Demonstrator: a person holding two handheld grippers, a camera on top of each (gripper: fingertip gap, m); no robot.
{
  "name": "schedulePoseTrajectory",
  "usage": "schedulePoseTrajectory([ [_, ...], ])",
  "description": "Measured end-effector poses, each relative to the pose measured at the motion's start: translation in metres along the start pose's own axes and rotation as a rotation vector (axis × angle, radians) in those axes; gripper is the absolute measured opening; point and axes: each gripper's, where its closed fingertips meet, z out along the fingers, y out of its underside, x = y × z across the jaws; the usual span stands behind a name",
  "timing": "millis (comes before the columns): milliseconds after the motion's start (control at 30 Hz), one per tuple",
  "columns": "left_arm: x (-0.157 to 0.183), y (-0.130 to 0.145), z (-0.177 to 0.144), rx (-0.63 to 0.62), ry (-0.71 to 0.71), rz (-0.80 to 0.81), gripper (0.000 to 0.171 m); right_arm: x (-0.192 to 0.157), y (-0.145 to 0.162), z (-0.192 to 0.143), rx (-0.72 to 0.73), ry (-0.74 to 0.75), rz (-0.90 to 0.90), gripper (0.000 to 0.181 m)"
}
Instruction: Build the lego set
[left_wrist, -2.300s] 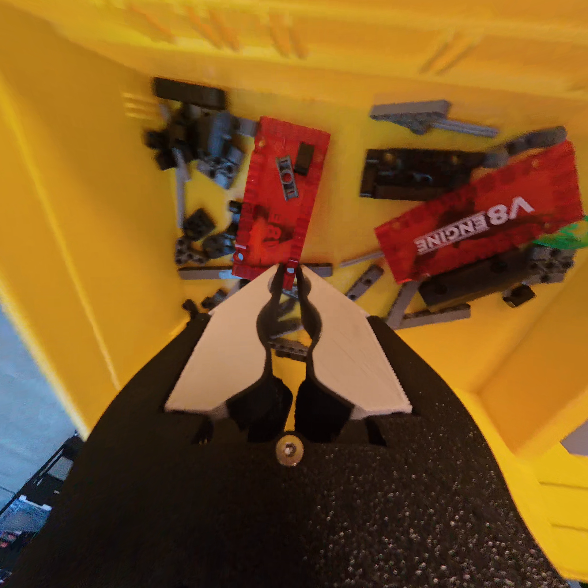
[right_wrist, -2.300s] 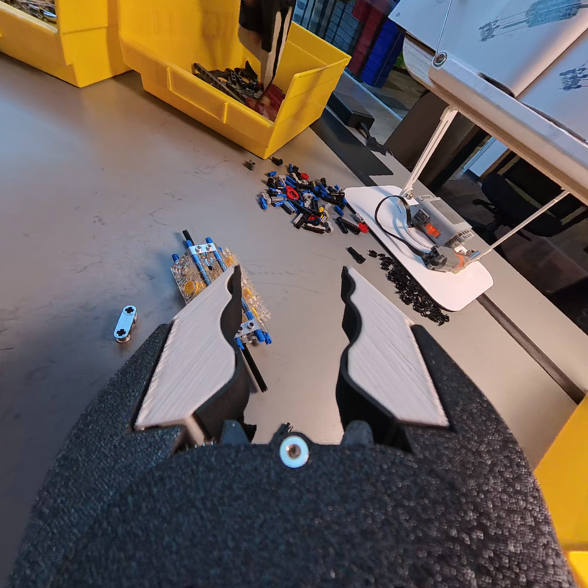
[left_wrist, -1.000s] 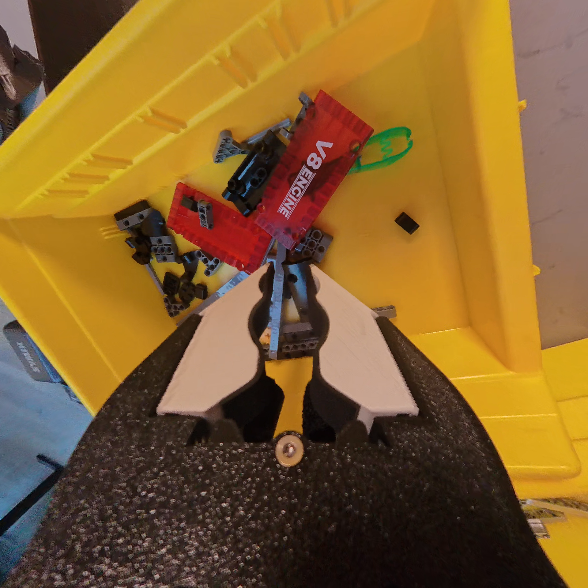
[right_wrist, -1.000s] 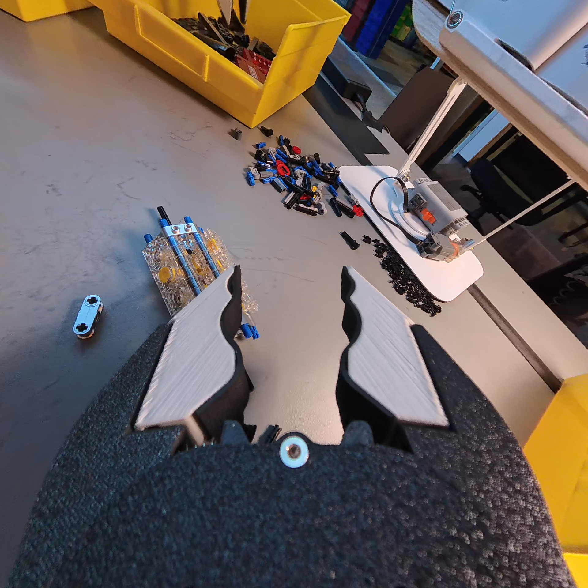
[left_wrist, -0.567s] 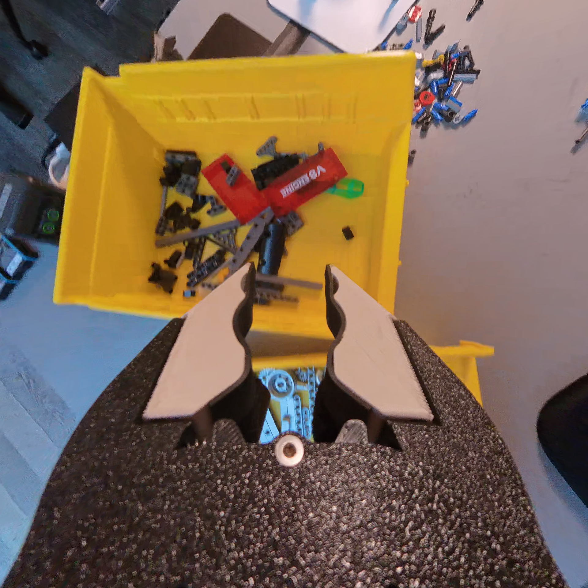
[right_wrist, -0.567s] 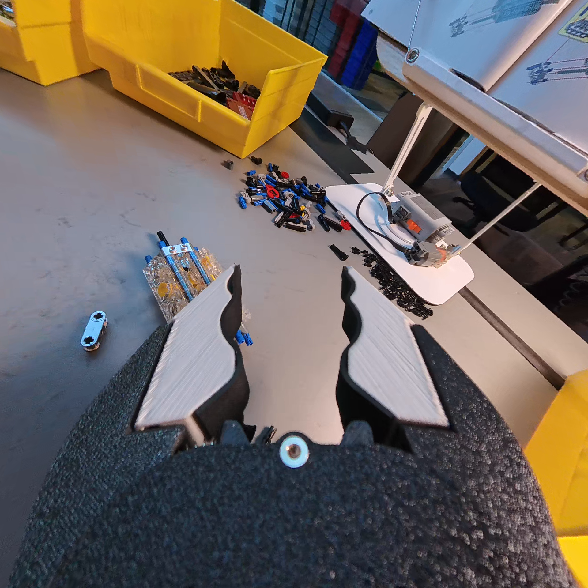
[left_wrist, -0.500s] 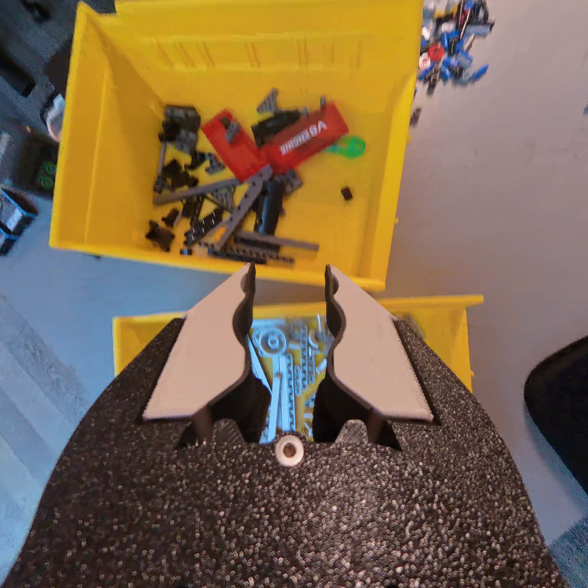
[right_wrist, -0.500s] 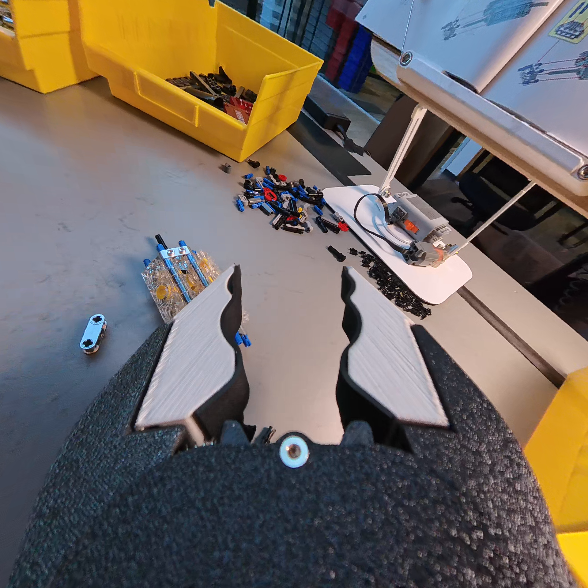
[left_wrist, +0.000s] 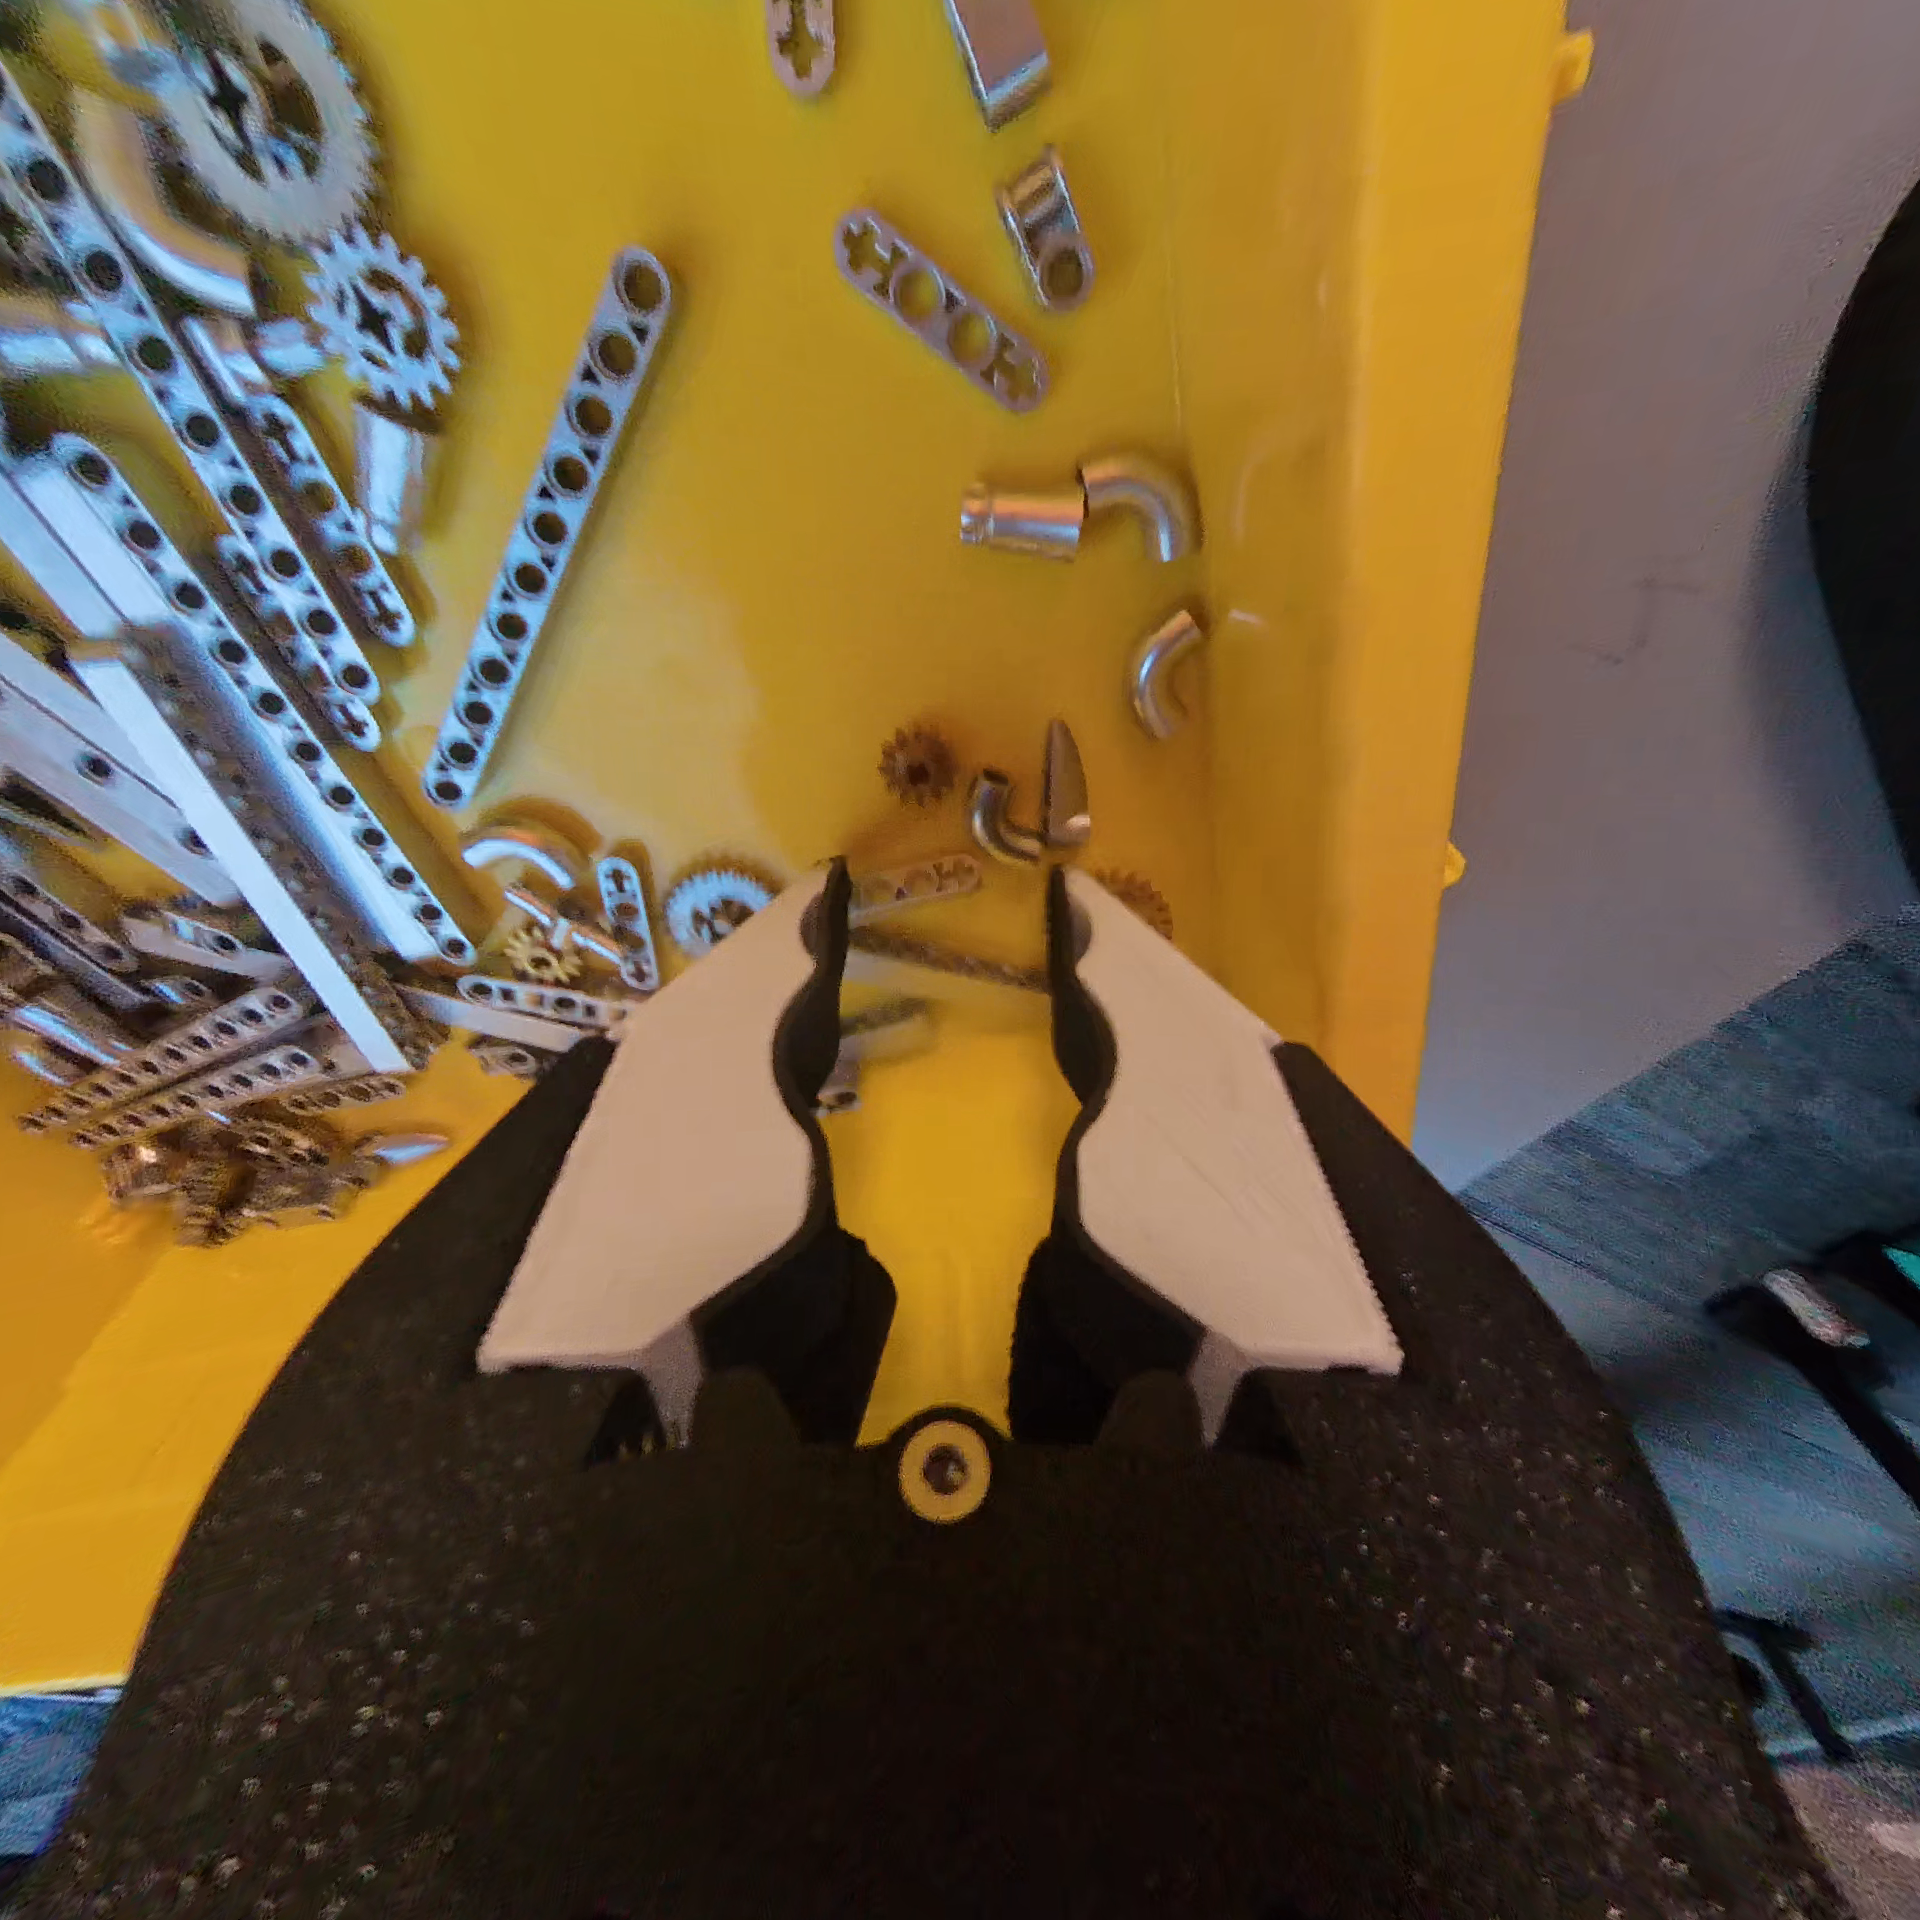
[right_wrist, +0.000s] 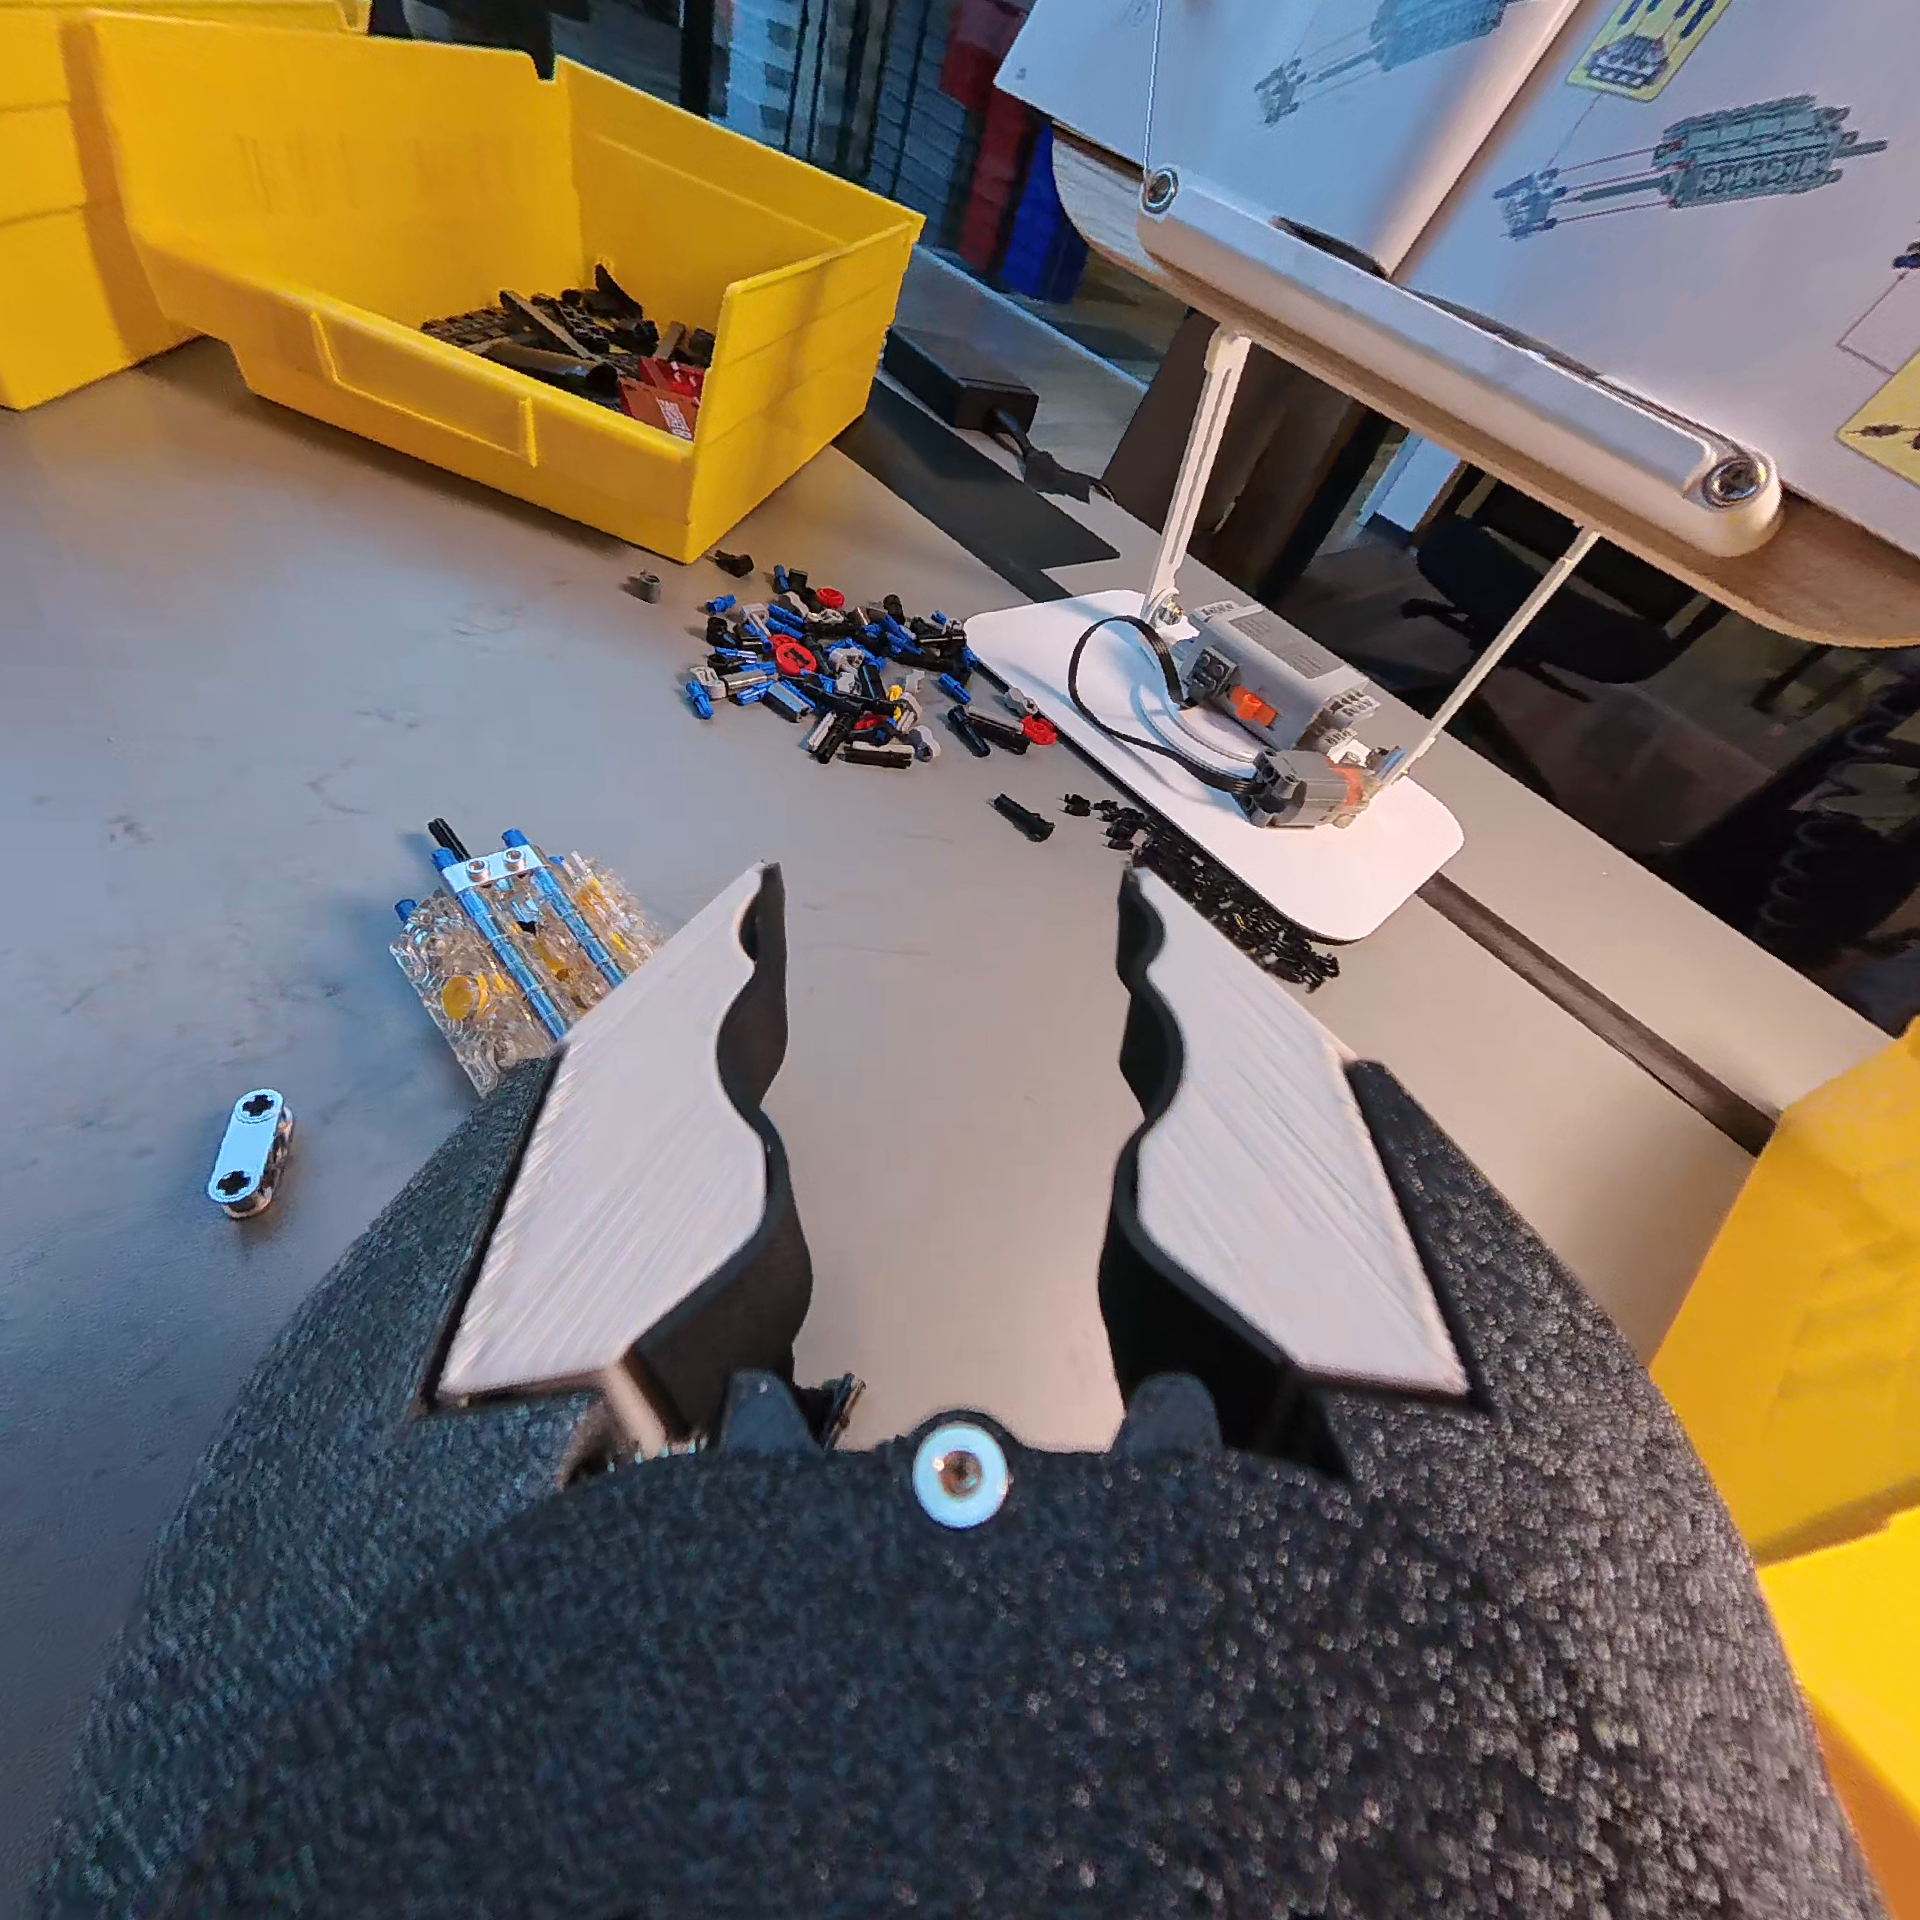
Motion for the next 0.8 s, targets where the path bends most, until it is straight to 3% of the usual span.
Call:
schedulePoseTrajectory([
  [67, -0.004, -0.003, 0.001, 0.0, -0.008, 0.024, 0.024, 0.002, 0.002, 0.0, -0.01, 0.021, 0.0, 0.062],
  [133, -0.015, -0.003, 0.003, -0.007, -0.035, 0.044, 0.001, 0.003, 0.003, 0.002, -0.023, 0.038, -0.005, 0.062],
  [167, -0.023, -0.002, 0.003, -0.005, -0.047, 0.042, 0.0, 0.003, 0.004, 0.003, -0.03, 0.045, -0.009, 0.062],
  [233, -0.044, 0.003, -0.003, 0.011, -0.086, 0.001, 0.0, 0.003, 0.006, 0.005, -0.043, 0.052, -0.018, 0.062],
  [400, -0.127, 0.011, -0.047, 0.215, -0.283, -0.221, 0.008, 0.0, 0.01, 0.009, -0.071, 0.047, -0.031, 0.062],
  [500, -0.157, 0.027, -0.046, 0.186, -0.294, -0.31, 0.021, -0.001, 0.013, 0.012, -0.086, 0.041, -0.034, 0.062],
  [667, -0.172, 0.038, -0.02, 0.058, -0.22, -0.327, 0.029, 0.0, 0.012, 0.011, -0.078, 0.053, -0.037, 0.062],
  [700, -0.171, 0.04, -0.015, 0.028, -0.199, -0.327, 0.024, 0.001, 0.012, 0.011, -0.076, 0.056, -0.038, 0.062],
  [800, -0.16, 0.03, -0.01, 0.057, -0.069, -0.315, 0.021, 0.001, 0.012, 0.01, -0.073, 0.059, -0.039, 0.061],
])
